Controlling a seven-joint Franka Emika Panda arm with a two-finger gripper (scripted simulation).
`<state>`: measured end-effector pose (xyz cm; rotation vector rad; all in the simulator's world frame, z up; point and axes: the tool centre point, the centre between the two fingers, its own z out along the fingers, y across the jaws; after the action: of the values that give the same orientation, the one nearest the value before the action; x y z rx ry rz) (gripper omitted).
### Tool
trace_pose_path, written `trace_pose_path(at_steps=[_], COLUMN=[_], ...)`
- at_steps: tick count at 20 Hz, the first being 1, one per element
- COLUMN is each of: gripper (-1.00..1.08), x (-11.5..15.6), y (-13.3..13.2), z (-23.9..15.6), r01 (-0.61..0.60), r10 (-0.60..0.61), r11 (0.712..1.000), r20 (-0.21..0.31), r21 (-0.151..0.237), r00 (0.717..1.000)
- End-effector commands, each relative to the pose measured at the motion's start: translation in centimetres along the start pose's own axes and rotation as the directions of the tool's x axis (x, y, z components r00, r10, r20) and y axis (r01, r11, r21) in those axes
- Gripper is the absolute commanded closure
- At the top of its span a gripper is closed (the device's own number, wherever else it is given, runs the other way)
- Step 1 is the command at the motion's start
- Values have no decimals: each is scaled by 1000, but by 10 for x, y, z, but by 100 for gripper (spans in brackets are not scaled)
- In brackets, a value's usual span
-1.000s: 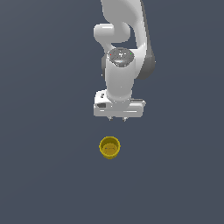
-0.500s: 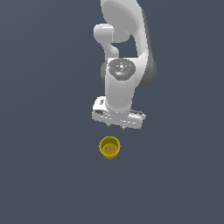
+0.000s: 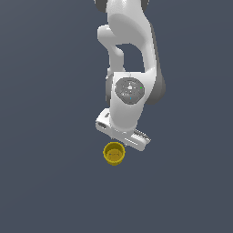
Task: Pick up the object and move it to a goal position.
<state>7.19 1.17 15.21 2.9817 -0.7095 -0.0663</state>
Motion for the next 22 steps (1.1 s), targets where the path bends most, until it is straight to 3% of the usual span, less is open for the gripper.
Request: trace_pose_path(at_steps=[1,9,22], gripper=[-20,-20,-20], x=[8,30,51], y=[-3,-13,-30], z=[4,19,40], r01=[-63,-254,-500], r10=[63,253,492], r11=[998,965,856], r20=[-1,-20,-94], r21=[-16,-68,-128], r00=[998,967,866])
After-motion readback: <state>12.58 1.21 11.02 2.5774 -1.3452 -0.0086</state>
